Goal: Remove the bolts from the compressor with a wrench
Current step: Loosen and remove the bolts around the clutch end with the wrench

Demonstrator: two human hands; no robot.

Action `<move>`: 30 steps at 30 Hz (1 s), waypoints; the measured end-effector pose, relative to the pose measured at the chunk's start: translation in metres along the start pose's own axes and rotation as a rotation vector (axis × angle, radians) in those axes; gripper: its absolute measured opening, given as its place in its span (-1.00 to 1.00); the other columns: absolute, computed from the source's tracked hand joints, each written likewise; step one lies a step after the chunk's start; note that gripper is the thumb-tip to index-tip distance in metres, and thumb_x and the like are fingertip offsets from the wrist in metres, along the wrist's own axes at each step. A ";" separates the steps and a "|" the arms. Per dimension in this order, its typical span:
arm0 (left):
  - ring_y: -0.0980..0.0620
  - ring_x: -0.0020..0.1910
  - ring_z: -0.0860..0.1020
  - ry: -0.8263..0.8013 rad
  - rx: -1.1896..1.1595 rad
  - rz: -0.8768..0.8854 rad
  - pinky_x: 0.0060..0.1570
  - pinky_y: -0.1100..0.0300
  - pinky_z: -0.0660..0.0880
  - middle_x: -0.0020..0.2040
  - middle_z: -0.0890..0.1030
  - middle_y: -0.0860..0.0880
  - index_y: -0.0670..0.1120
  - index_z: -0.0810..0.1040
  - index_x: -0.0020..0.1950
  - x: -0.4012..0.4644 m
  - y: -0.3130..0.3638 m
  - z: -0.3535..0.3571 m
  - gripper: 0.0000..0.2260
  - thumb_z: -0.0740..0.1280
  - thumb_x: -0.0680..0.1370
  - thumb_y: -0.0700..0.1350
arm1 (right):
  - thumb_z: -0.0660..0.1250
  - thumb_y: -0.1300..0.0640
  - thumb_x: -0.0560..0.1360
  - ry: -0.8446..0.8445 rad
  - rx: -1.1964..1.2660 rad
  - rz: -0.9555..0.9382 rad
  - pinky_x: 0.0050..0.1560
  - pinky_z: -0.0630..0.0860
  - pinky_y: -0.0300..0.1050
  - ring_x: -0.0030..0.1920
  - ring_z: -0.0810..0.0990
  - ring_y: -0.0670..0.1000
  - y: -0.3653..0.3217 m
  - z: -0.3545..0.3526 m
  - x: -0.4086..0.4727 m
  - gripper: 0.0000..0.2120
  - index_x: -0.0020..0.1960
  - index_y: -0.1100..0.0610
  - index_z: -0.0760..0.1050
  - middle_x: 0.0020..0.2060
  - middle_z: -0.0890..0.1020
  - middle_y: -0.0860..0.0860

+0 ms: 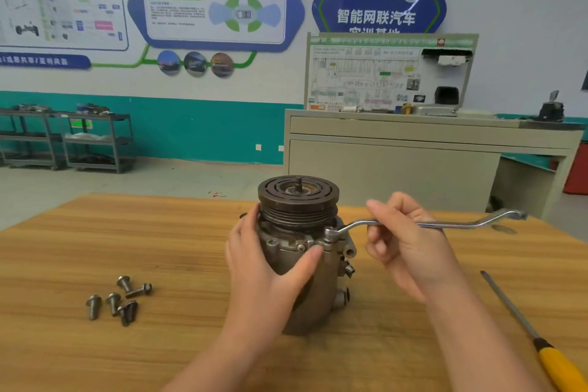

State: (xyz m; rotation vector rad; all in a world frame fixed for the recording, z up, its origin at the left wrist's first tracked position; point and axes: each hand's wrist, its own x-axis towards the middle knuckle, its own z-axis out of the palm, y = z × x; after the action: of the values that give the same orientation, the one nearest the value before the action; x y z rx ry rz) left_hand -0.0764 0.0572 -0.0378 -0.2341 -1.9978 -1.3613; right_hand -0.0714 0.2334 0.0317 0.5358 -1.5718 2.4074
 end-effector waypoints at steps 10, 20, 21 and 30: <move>0.25 0.35 0.30 -0.010 -0.142 -0.131 0.27 0.31 0.26 0.38 0.30 0.21 0.13 0.17 0.52 0.009 -0.002 -0.010 -0.12 0.34 0.27 0.39 | 0.31 0.34 0.50 0.221 -0.525 -0.411 -0.59 0.31 -0.34 -0.63 0.38 -0.13 -0.002 0.017 -0.014 -0.62 -0.42 0.19 0.25 -0.57 0.49 0.12; 0.08 0.39 0.29 -0.086 0.019 -0.079 0.39 -0.03 0.35 0.35 0.33 0.11 0.06 0.20 0.52 0.006 0.002 -0.008 -0.06 0.41 0.25 0.39 | 0.23 0.18 0.48 0.251 -1.080 -0.872 -0.48 0.17 -0.38 -0.44 0.23 -0.07 0.027 0.055 -0.041 -0.71 -0.32 -0.01 0.18 -0.50 0.19 -0.15; 0.09 0.38 0.30 -0.096 0.019 -0.084 0.37 -0.03 0.37 0.34 0.32 0.12 0.09 0.19 0.52 0.006 0.001 -0.008 -0.06 0.40 0.24 0.42 | 0.23 0.18 0.49 0.213 -1.112 -0.875 -0.49 0.19 -0.41 -0.46 0.23 -0.07 0.030 0.058 -0.044 -0.72 -0.30 -0.01 0.19 -0.48 0.20 -0.17; 0.12 0.39 0.24 -0.086 0.042 -0.019 0.34 0.24 0.17 0.32 0.26 0.10 0.13 0.16 0.48 0.007 0.000 -0.006 -0.05 0.48 0.18 0.31 | 0.35 0.26 0.49 0.049 -0.437 -0.282 -0.54 0.26 -0.27 -0.58 0.32 -0.10 0.003 0.008 -0.008 -0.59 -0.46 0.04 0.30 -0.59 0.40 0.02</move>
State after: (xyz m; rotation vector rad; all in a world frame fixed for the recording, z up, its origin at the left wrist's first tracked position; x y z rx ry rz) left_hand -0.0784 0.0503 -0.0318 -0.2588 -2.1017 -1.3401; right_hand -0.0639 0.2246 0.0285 0.5573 -1.7916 1.7896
